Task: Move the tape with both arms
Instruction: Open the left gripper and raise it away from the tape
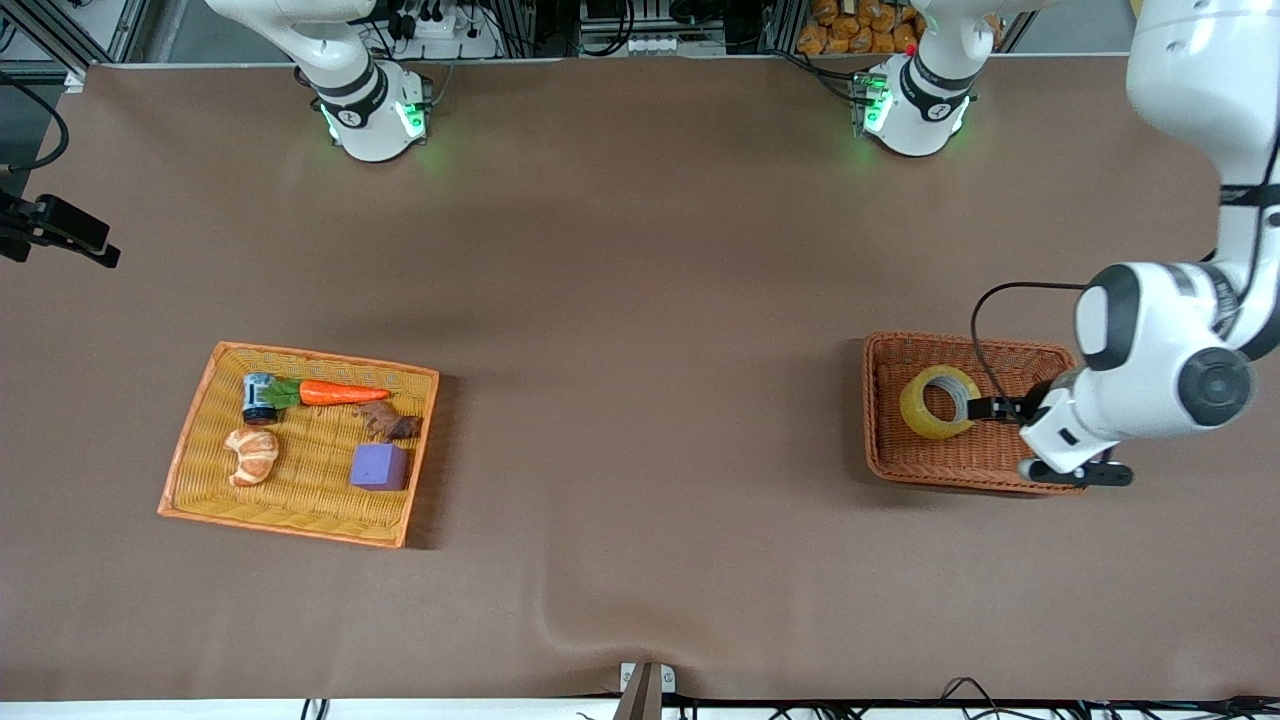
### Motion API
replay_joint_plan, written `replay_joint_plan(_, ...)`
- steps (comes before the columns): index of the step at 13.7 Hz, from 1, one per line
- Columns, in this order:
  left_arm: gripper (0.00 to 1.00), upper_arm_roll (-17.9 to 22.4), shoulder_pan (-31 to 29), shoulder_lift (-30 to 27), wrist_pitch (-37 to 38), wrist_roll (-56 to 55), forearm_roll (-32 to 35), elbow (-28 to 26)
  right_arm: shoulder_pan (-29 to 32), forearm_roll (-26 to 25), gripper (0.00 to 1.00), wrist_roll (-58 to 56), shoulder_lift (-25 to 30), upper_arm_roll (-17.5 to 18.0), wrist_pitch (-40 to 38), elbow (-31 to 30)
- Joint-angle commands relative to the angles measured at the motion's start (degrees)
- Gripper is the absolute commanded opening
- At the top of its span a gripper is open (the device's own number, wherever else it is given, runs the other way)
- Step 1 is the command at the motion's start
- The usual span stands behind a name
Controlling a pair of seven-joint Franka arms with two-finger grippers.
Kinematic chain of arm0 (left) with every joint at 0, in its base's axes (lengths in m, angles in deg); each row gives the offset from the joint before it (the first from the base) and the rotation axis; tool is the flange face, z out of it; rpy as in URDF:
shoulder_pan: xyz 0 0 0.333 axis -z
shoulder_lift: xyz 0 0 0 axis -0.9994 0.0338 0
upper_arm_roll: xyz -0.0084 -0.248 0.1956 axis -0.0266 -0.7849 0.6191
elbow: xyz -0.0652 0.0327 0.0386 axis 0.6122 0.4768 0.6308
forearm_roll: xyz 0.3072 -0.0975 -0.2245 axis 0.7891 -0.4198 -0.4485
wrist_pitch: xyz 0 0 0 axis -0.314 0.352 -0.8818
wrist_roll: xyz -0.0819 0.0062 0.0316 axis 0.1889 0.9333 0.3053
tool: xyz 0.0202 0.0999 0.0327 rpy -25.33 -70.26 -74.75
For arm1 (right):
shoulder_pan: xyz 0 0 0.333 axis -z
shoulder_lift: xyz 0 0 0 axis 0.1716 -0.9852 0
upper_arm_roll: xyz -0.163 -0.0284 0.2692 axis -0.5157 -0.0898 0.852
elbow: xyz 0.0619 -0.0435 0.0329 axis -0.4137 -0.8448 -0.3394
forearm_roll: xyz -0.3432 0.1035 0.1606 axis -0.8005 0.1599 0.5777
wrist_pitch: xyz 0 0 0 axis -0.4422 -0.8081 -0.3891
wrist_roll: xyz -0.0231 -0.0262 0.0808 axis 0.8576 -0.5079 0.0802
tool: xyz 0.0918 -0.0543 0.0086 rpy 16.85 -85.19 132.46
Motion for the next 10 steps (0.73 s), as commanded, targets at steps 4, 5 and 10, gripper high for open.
replay_joint_plan(4, 1.0, -0.37, -0.51, -6.24, 7.13, 1.85, 1.2, 5.83, 1.68, 0.69, 1.0, 0.15, -0.08, 0.78, 0.86, 0.05)
replay_joint_plan(5, 1.0, -0.55, -0.51, -7.65, 7.84, 1.85, 1.2, 5.83, 1.77, 0.69, 1.0, 0.07, -0.08, 0.78, 0.86, 0.05)
replay_joint_plan(10, 1.0, -0.99, -0.07, -15.48, 13.55, 1.76, 1.11, 5.92, 2.74, 2.8, 1.0, -0.11, -0.43, 0.78, 0.77, 0.05)
